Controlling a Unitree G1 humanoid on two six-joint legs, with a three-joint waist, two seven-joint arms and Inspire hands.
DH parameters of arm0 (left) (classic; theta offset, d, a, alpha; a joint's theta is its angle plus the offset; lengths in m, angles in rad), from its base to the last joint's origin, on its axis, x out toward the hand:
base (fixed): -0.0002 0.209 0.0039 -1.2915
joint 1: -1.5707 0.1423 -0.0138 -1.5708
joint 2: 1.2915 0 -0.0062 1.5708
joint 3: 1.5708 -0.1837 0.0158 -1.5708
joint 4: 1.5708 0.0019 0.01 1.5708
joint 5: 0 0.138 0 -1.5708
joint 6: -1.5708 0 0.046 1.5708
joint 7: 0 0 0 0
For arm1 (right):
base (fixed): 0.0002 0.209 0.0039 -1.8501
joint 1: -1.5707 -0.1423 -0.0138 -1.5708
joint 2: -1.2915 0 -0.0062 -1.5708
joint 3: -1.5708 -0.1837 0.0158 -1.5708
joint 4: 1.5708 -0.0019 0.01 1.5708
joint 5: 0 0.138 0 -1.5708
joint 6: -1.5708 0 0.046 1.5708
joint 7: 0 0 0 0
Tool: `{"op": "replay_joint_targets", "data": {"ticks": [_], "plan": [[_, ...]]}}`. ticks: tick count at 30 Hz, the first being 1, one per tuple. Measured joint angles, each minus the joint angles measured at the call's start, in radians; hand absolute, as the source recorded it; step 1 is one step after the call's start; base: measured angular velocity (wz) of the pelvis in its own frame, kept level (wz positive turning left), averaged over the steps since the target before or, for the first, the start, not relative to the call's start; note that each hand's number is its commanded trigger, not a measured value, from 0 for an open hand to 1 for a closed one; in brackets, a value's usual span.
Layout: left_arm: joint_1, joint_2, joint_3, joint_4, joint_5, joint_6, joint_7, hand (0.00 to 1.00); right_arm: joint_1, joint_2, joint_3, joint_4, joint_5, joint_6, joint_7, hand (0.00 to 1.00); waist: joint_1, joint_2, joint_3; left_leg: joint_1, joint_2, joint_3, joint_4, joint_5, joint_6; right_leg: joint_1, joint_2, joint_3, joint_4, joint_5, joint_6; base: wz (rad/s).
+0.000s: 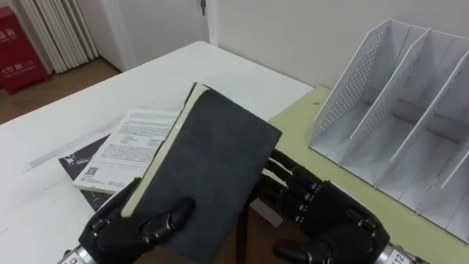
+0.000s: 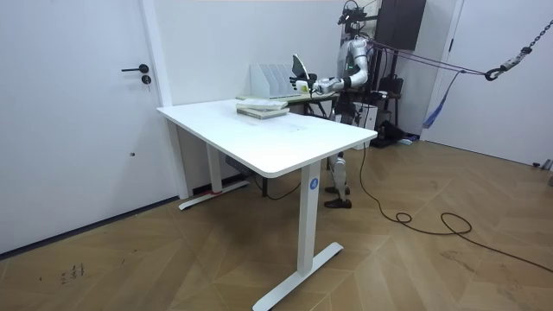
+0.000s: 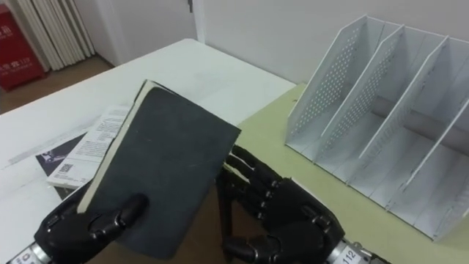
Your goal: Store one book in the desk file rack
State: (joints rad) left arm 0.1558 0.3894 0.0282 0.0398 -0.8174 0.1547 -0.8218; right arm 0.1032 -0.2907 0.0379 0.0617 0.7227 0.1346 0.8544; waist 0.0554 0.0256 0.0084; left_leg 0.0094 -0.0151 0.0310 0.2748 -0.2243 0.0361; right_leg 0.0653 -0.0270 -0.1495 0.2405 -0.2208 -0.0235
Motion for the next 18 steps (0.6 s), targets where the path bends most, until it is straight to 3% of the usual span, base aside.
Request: {"op": "replay_joint_targets", "data": {"ticks": [4,9,18], "plan": [[-0.009,0.001,-0.055,0.0,0.0,0.0,-0.011,1.0,-0.001,-0.016,0.055,0.0,0.029,0.012,0.021,0.0,-0.003,-0.002,0.0011,-0.002,0.0,-0.001,0.0,0.0,0.0,0.001,-0.001,-0.006,-0.001,0.0,0.0,0.03],[-0.043,0.034,-0.131,0.021,-0.006,0.0,-0.022,1.0,-0.004,-0.035,0.081,0.0,0.03,0.02,0.029,0.0,-0.01,-0.002,0.0013,-0.002,0.0,-0.001,0.0,0.0,0.0,0.001,-0.001,-0.006,0.0,0.0,0.0,0.0],[-0.051,0.034,-0.166,0.055,-0.033,0.0,-0.022,1.0,-0.004,-0.079,0.117,0.004,0.1,0.021,0.023,0.0,-0.021,0.002,0.004,-0.002,0.001,0.0,-0.001,0.0,0.0,-0.001,0.001,-0.001,0.005,0.0,0.0,0.0]]}}
